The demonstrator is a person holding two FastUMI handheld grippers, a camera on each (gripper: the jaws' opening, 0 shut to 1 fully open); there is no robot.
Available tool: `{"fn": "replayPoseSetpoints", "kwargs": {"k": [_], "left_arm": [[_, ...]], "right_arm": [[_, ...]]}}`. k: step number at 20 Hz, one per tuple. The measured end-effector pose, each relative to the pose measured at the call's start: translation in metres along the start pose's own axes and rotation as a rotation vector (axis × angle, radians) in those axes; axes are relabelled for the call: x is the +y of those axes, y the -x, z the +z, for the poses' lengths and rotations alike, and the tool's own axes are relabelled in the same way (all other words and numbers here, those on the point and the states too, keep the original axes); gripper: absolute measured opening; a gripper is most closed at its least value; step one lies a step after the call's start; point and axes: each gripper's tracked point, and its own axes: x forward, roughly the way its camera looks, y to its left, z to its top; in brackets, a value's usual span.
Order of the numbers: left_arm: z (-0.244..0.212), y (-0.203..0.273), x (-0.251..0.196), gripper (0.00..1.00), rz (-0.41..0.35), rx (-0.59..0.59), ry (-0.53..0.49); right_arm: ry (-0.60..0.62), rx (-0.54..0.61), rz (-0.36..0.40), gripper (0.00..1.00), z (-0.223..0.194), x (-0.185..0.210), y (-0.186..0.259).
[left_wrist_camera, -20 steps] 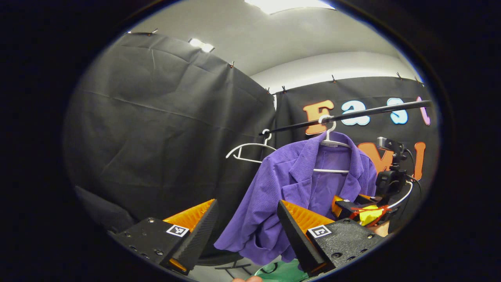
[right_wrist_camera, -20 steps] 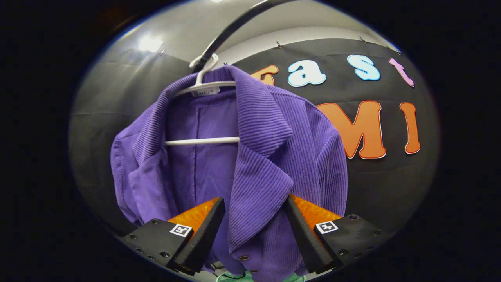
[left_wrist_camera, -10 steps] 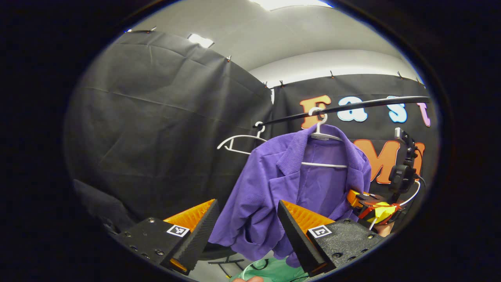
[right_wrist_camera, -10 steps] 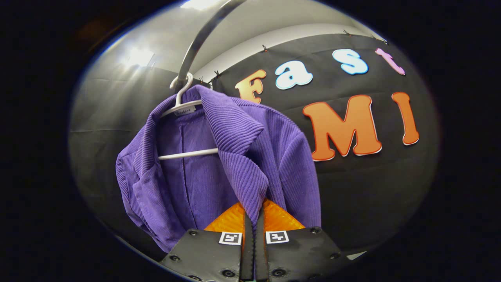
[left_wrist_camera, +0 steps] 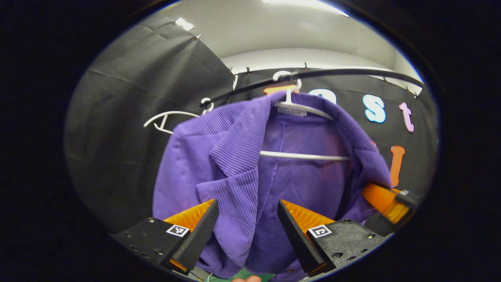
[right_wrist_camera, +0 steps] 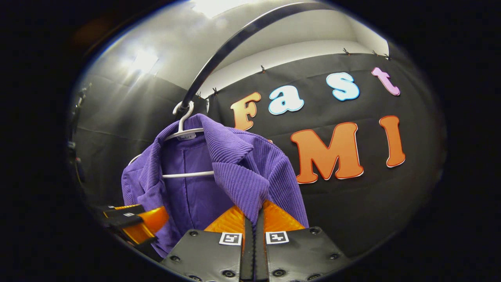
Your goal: Grasp the clothes on the hanger with both hands and then place them into the laundry hamper below.
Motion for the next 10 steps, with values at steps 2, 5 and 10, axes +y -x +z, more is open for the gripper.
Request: {"fn": "replayPoseSetpoints", "kwargs": {"k": [2,5,10], "left_arm": [[-0.007,-0.018,0.013,0.92,0.050,-0.042,-0.064],[-0.004,-0.030,0.037,0.92,0.143,-0.156,-0.200],[0.012,-0.026,0.078,0.92,0.245,-0.226,-0.274]], "right_arm": [[0.008,-0.011,-0.015,0.09,0.003,0.000,0.003],[0.045,-0.014,-0.033,0.09,-0.001,-0.002,0.007],[0.086,-0.026,-0.059,0.09,-0.003,-0.002,0.006]]}}
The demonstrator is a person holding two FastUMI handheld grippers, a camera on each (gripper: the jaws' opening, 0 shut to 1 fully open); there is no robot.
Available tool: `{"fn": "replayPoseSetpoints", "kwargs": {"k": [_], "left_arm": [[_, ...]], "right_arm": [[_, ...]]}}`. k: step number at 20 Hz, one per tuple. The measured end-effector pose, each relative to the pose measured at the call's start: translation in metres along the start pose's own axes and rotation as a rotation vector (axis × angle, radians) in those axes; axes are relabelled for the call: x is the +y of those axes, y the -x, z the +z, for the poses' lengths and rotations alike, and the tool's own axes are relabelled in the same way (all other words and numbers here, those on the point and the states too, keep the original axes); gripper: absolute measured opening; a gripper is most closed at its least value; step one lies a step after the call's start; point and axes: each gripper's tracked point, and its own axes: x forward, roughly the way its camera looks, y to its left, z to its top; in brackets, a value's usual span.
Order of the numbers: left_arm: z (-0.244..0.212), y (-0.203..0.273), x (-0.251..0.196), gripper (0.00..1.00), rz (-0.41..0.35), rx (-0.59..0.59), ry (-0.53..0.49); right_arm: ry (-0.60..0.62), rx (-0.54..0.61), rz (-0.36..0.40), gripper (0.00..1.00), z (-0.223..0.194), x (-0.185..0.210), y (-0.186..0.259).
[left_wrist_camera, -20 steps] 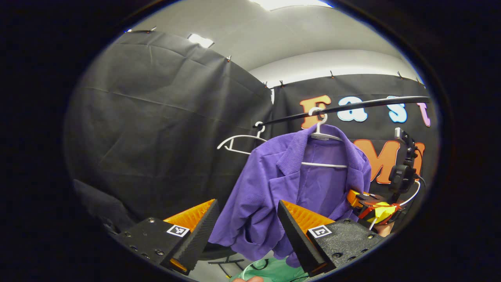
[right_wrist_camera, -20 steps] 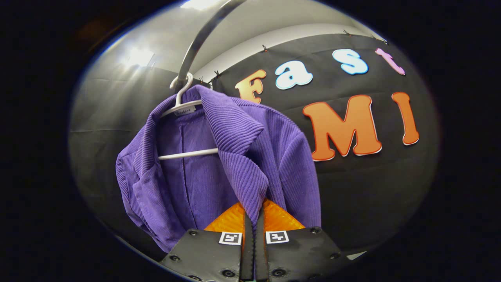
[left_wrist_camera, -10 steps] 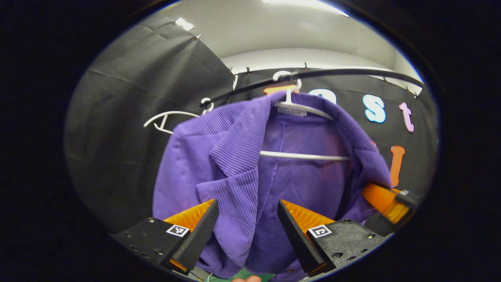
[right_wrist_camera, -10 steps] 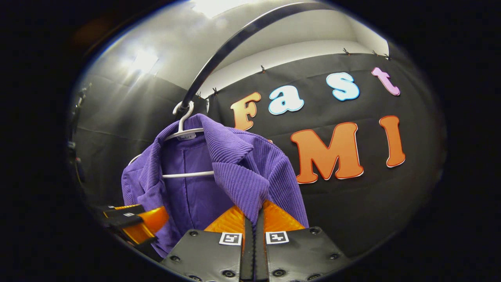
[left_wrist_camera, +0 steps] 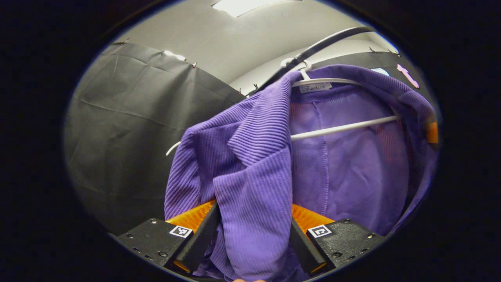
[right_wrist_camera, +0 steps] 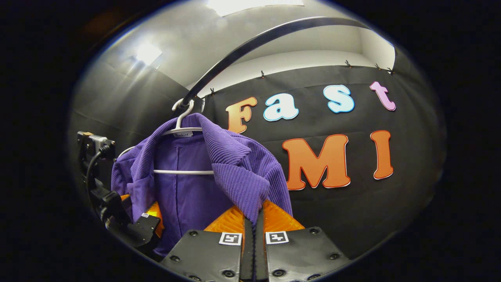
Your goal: Grasp the clothes on the hanger with both hands and then place them into the laundry hamper below.
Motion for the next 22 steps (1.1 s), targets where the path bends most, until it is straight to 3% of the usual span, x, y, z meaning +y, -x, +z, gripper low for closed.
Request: {"fn": "replayPoseSetpoints", "kwargs": {"k": [2,5,8,14,17,22], "left_arm": [[0.002,0.000,0.007,0.88,-0.024,0.011,-0.004],[0.013,0.003,0.016,0.48,-0.072,-0.005,0.016],[0.028,0.006,0.034,0.07,-0.074,-0.013,0.000],[0.096,-0.015,0.110,0.09,0.079,-0.114,0.076],[0.117,-0.043,0.125,0.04,0.100,-0.156,0.111],[0.130,-0.085,0.129,0.09,0.081,-0.181,0.138]], "right_arm": [[-0.004,-0.002,-0.010,0.09,-0.001,-0.002,0.000],[0.008,-0.015,-0.033,0.09,0.001,-0.005,0.001],[0.067,-0.053,-0.109,0.09,0.011,-0.017,0.009],[0.218,-0.197,-0.328,0.08,0.060,-0.057,0.017],[0.281,-0.286,-0.394,0.08,0.083,-0.064,0.005],[0.267,-0.307,-0.462,0.08,0.091,-0.080,-0.019]]}}
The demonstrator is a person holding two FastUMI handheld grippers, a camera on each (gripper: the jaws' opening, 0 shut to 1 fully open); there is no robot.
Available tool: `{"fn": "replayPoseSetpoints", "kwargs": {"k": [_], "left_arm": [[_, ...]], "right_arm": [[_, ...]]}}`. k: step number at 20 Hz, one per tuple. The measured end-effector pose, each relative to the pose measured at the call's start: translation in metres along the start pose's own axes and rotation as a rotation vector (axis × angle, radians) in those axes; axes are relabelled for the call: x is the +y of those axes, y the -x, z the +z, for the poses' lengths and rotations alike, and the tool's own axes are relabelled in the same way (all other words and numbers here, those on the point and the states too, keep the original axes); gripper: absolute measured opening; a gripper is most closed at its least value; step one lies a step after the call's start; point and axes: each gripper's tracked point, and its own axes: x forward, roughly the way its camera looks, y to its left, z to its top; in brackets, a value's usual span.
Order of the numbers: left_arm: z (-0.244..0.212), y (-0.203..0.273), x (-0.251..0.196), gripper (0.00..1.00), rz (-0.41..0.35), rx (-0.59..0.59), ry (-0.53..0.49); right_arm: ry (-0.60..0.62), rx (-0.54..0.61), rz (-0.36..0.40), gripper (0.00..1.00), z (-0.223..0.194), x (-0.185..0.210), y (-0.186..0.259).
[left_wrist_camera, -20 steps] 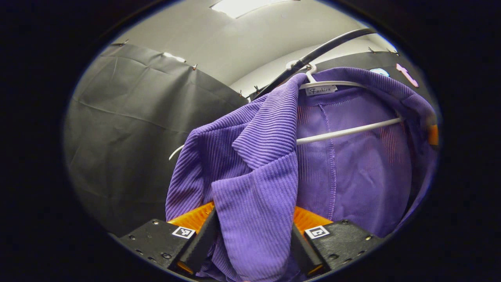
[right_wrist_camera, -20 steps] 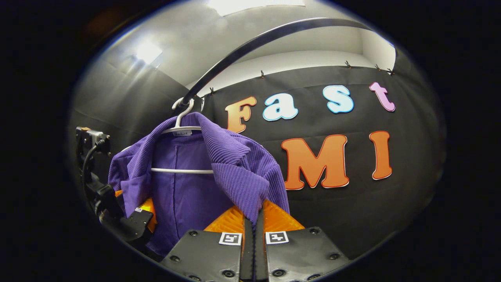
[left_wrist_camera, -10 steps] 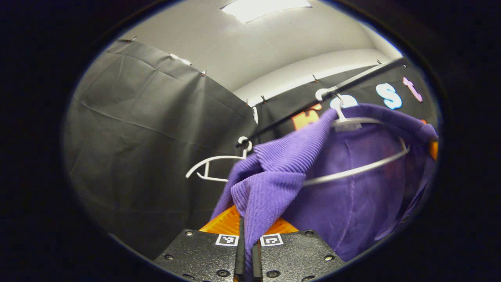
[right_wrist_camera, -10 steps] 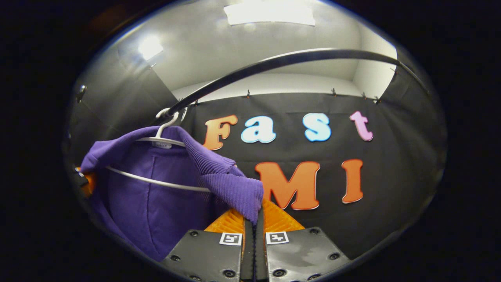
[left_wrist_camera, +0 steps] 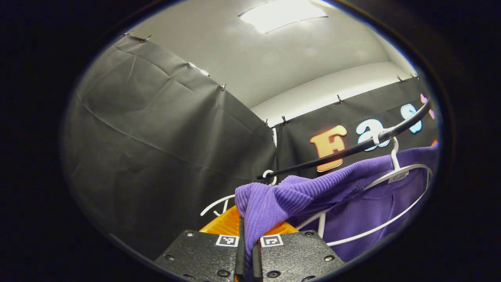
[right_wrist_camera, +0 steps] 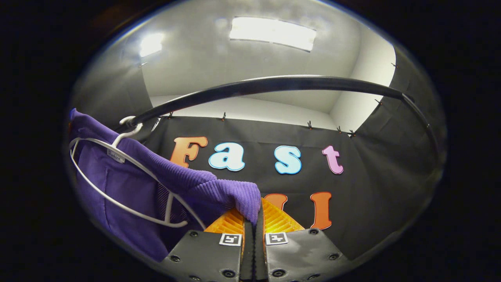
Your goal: Grasp the clothes on the hanger with both hands and then place them into the laundry hamper below.
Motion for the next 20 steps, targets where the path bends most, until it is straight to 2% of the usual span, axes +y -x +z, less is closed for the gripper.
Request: {"fn": "replayPoseSetpoints", "kwargs": {"k": [5,8,13,17,18,20], "left_arm": [[-0.046,-0.033,-0.011,0.06,-0.053,0.080,0.033],[-0.085,-0.031,-0.018,0.08,-0.115,0.164,0.094],[-0.137,-0.021,-0.032,0.07,-0.189,0.282,0.095],[-0.177,-0.005,-0.038,0.07,-0.181,0.372,0.102],[-0.185,0.003,-0.039,0.06,-0.183,0.386,0.114],[-0.200,0.021,-0.036,0.07,-0.184,0.394,0.113]], "right_arm": [[0.033,0.009,-0.023,0.08,-0.011,0.009,-0.024],[0.042,0.028,-0.010,0.08,-0.018,0.017,-0.025],[0.076,0.055,0.002,0.08,-0.029,0.025,-0.033],[0.094,0.072,-0.007,0.08,-0.042,0.022,-0.034],[0.094,0.080,0.000,0.05,-0.047,0.023,-0.035],[0.109,0.080,0.010,0.08,-0.052,0.020,-0.031]]}}
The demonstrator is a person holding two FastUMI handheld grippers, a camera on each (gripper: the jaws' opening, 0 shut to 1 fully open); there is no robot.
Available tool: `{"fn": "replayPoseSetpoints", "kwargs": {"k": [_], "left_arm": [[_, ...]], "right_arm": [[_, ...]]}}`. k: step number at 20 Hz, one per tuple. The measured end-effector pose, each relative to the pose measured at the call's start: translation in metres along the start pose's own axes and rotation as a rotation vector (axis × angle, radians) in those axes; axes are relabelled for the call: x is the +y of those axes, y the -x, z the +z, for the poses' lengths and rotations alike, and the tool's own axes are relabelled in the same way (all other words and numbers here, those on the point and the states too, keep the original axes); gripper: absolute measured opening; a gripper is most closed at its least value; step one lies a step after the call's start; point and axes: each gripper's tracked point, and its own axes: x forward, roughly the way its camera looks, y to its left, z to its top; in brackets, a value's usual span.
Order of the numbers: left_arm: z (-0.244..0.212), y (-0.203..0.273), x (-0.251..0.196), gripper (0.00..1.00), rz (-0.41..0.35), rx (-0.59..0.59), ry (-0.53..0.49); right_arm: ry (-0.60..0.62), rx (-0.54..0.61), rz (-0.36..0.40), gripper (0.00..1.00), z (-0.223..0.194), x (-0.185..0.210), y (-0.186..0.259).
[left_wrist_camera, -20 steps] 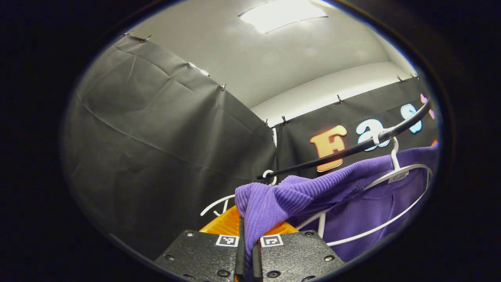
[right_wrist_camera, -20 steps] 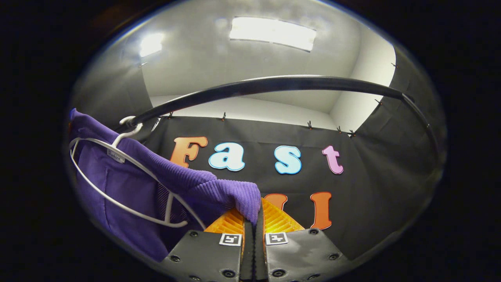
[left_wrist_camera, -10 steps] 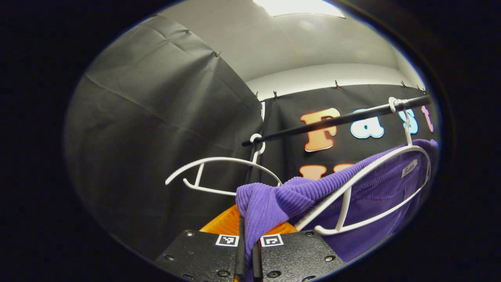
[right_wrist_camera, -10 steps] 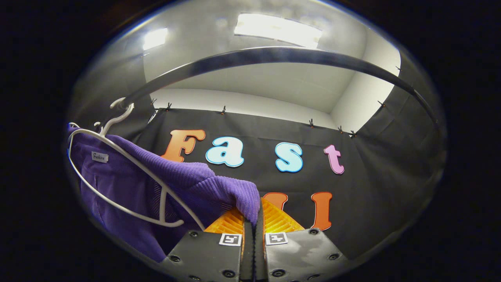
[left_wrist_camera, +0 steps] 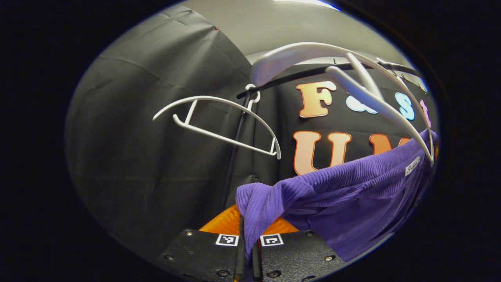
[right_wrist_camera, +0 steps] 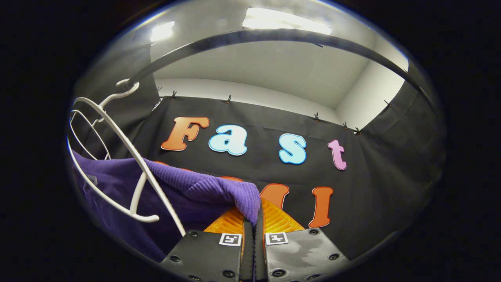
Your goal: Grasp the clothes on the hanger with both hands and then place them into the laundry hamper below.
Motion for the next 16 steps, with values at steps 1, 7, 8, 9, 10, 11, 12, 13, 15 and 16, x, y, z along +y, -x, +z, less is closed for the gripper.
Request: {"fn": "replayPoseSetpoints", "kwargs": {"k": [1,7,8,9,10,11,12,13,15,16], "left_arm": [[-0.009,0.006,0.000,0.07,0.001,0.010,-0.010],[-0.040,0.040,-0.002,0.07,-0.040,0.070,-0.058],[-0.040,0.047,-0.002,0.07,-0.039,0.073,-0.075],[-0.039,0.054,-0.002,0.07,-0.036,0.071,-0.091],[-0.038,0.061,-0.003,0.07,-0.033,0.072,-0.101],[-0.037,0.067,-0.002,0.06,-0.031,0.075,-0.106],[-0.036,0.073,0.001,0.05,-0.028,0.079,-0.106],[-0.035,0.079,0.005,0.05,-0.022,0.083,-0.105],[-0.034,0.092,0.008,0.05,-0.001,0.098,-0.101],[-0.035,0.098,0.007,0.05,0.004,0.106,-0.086]], "right_arm": [[0.008,0.008,0.002,0.08,-0.006,-0.002,0.004],[-0.026,0.088,0.022,0.08,-0.052,-0.017,0.016],[-0.032,0.096,0.029,0.09,-0.056,-0.020,0.021],[-0.038,0.100,0.038,0.09,-0.058,-0.022,0.026],[-0.040,0.106,0.046,0.08,-0.060,-0.023,0.030],[-0.036,0.115,0.054,0.09,-0.061,-0.026,0.036],[-0.028,0.125,0.063,0.09,-0.063,-0.028,0.043],[-0.021,0.136,0.076,0.09,-0.063,-0.029,0.050],[-0.019,0.163,0.113,0.09,-0.064,-0.027,0.061],[-0.034,0.175,0.135,0.09,-0.063,-0.024,0.068]]}}
